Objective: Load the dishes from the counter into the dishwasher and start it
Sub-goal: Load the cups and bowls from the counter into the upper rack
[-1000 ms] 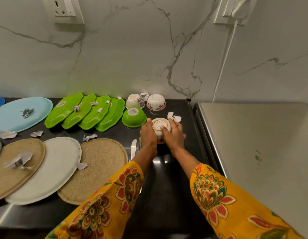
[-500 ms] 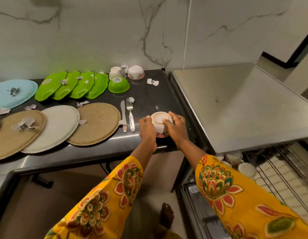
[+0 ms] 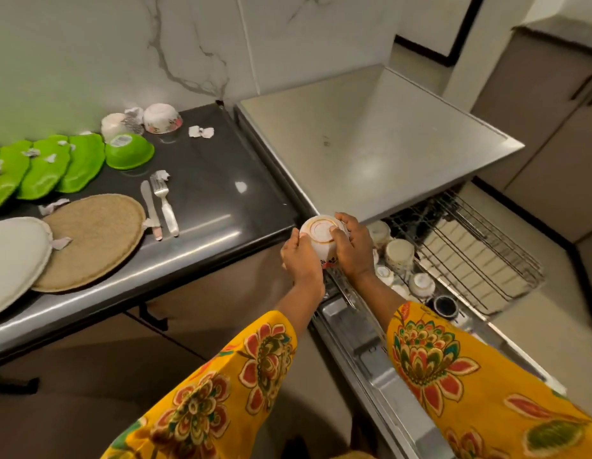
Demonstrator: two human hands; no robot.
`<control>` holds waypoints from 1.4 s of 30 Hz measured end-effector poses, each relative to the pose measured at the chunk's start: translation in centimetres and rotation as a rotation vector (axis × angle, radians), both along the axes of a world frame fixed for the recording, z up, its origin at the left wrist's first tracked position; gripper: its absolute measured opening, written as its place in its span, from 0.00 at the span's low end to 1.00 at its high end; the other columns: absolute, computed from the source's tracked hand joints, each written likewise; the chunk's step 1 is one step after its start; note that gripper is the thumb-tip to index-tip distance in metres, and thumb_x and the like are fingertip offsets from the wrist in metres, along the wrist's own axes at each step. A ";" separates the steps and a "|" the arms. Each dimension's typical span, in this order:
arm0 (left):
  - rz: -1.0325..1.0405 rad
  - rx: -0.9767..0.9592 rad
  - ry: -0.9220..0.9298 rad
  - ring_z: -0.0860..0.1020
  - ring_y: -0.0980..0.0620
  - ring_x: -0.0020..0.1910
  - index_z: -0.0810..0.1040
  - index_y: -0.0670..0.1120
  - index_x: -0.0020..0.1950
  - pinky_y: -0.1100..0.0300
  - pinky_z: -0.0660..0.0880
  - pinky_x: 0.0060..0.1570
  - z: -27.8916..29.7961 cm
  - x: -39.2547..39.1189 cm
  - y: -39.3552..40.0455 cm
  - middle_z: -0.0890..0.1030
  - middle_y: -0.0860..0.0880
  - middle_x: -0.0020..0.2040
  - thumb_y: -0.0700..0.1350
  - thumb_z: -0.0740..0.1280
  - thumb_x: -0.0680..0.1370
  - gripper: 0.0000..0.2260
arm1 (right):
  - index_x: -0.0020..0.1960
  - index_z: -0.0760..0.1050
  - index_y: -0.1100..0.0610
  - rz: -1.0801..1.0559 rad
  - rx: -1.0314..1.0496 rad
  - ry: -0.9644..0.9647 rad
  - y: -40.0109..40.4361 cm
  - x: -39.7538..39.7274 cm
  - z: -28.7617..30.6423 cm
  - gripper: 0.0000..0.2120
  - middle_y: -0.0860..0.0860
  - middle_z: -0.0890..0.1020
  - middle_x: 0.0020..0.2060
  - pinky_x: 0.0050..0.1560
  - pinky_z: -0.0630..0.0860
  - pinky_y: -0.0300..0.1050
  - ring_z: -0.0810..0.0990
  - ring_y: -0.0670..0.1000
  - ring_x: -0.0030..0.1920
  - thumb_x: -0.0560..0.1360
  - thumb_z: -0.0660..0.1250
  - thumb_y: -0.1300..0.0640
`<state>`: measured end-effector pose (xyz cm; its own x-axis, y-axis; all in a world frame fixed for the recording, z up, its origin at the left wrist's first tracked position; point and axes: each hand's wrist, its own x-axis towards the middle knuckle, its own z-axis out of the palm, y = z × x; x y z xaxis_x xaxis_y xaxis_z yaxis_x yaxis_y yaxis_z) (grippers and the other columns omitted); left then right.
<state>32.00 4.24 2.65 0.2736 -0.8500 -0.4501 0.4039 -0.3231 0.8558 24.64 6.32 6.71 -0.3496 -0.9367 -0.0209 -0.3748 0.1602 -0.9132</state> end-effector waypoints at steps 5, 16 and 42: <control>-0.113 -0.010 -0.062 0.72 0.46 0.64 0.73 0.49 0.68 0.47 0.71 0.64 -1.3 -5.2 2.0 0.71 0.48 0.66 0.53 0.62 0.71 0.25 | 0.63 0.74 0.57 -0.082 0.034 -0.025 2.0 -5.3 -1.8 0.28 0.61 0.76 0.56 0.59 0.72 0.55 0.74 0.59 0.58 0.67 0.57 0.46; -0.410 -0.010 -0.289 0.71 0.46 0.65 0.70 0.48 0.71 0.46 0.69 0.67 -5.2 -15.7 4.8 0.69 0.44 0.69 0.51 0.62 0.77 0.23 | 0.65 0.71 0.61 -0.204 0.170 -0.103 5.9 -16.7 -5.2 0.29 0.60 0.73 0.60 0.63 0.69 0.54 0.71 0.57 0.61 0.68 0.58 0.48; -0.902 0.489 -0.228 0.76 0.49 0.44 0.77 0.44 0.48 0.53 0.74 0.53 -15.4 -38.8 -0.9 0.78 0.46 0.47 0.53 0.52 0.83 0.18 | 0.48 0.76 0.47 -0.485 0.572 -0.564 3.2 -40.5 -22.2 0.21 0.52 0.80 0.56 0.63 0.70 0.57 0.76 0.54 0.57 0.77 0.50 0.36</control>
<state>-6.78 3.38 -12.74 -0.2488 -0.5208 -0.8166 -0.3125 -0.7549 0.5766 -15.88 9.56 -15.45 -0.4975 -0.4861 -0.7184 0.3247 0.6637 -0.6739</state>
